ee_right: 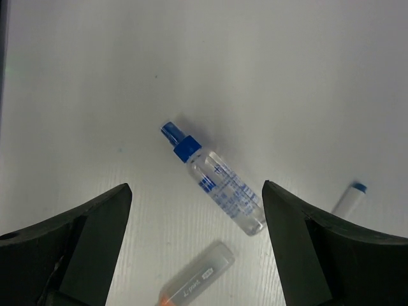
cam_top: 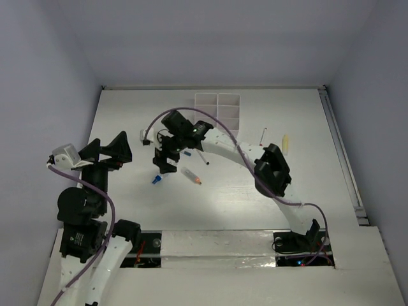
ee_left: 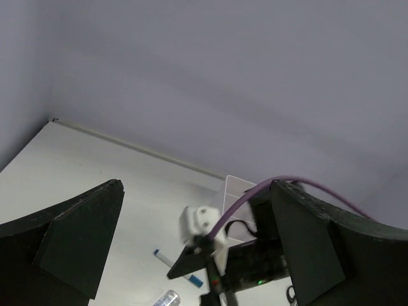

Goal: Sort the stationery into containers
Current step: Pick up the stationery from the center of the board.

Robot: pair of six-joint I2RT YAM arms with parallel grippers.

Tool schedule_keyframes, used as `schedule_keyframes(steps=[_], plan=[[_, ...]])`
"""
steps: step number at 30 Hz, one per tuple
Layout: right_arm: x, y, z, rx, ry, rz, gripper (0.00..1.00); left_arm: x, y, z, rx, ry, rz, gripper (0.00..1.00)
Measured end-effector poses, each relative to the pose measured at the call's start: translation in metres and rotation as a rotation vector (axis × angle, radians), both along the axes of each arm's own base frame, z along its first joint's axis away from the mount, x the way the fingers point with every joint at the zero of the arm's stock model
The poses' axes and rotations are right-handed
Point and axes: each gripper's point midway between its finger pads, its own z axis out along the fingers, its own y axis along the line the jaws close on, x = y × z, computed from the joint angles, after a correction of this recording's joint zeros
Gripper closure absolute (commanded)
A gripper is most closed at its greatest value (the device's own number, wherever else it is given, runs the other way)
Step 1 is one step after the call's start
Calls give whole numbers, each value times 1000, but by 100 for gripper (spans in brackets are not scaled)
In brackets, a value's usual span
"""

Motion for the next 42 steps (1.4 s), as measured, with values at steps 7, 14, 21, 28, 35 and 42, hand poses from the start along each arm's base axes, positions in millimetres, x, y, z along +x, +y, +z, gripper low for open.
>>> schedule_keyframes(steps=[7, 14, 21, 28, 35, 42], plan=[[-10, 10, -55, -173, -90, 88, 10, 8, -4, -8, 13, 49, -13, 1], [1, 0, -95, -306, -189, 110, 10, 10, -9, -16, 24, 69, -34, 1], [6, 7, -109, -315, -227, 114, 19, 14, -11, -25, 32, 90, -41, 1], [11, 34, -109, -215, -249, 85, 66, 17, -13, -33, 38, 108, -44, 1], [18, 51, -108, -136, -252, 41, 98, 13, -11, -42, 43, 105, -40, 1], [21, 66, -92, 29, -203, -82, 100, 12, -6, -41, 33, 88, -13, 1]])
